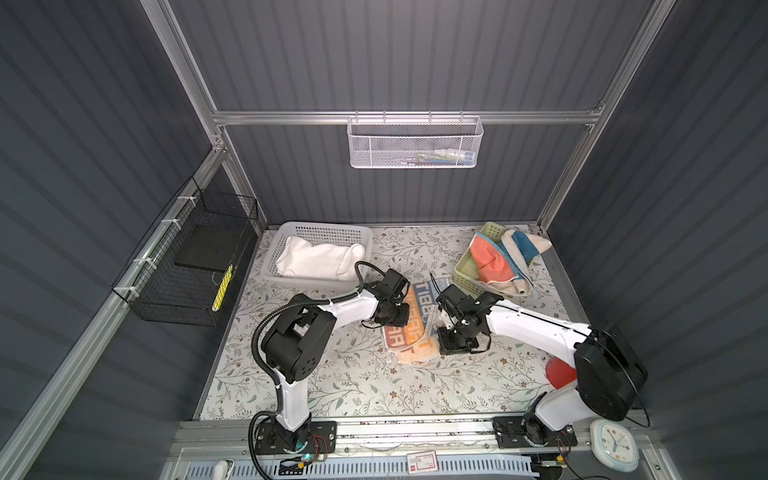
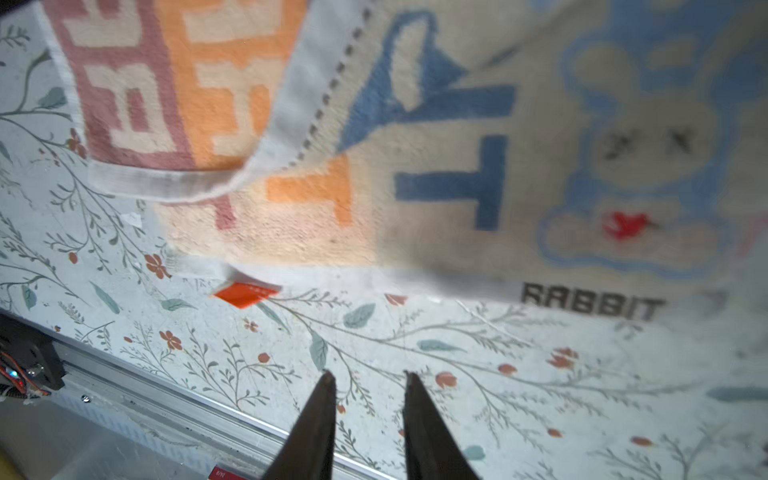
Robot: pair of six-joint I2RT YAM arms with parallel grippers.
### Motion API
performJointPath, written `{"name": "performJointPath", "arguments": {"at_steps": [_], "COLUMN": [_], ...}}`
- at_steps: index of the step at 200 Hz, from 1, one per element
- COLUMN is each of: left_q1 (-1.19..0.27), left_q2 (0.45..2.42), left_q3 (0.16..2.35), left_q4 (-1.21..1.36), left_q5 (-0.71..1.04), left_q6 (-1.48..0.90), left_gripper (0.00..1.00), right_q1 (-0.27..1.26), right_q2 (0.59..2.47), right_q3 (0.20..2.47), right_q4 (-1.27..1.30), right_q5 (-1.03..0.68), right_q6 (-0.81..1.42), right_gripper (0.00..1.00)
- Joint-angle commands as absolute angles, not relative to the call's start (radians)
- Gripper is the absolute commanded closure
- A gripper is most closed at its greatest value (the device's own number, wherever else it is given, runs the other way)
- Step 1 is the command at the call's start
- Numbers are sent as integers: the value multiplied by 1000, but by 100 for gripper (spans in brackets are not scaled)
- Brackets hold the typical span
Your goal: Fold and stack the towels
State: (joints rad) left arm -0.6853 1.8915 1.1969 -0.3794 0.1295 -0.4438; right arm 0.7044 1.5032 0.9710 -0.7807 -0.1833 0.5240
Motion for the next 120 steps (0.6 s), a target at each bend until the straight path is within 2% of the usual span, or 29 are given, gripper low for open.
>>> {"name": "performJointPath", "arguments": {"at_steps": [1, 27, 53, 68, 94, 120], "left_q1": [-676, -675, -675, -674, -672, -663], "left_q2": [1927, 1947, 1960, 1965, 1956, 1950], "left_q3": [1247, 1266, 1263, 1259, 1244, 1239], "left_q4": [-446, -446, -423, -416, -410, -421], "left_q5": [112, 125, 156, 166, 158, 148], "left_q6": [-386, -381, -403, -417, -426, -424], "left_gripper": [74, 74, 74, 74, 74, 74], "right_q1": [706, 704, 679, 665, 664, 664], "right_q2": [1472, 1558, 1702, 1799, 1905, 1930], "right_q3": [1021, 1145, 1230, 1298, 1375, 1347], "right_q4": [-808, -750, -608, -584, -587, -612], "right_q5": [-111, -118, -209, -242, -246, -224], "right_q6": [548, 487, 453, 442, 424, 431], "right_gripper": [65, 66, 78, 82, 83, 84]}}
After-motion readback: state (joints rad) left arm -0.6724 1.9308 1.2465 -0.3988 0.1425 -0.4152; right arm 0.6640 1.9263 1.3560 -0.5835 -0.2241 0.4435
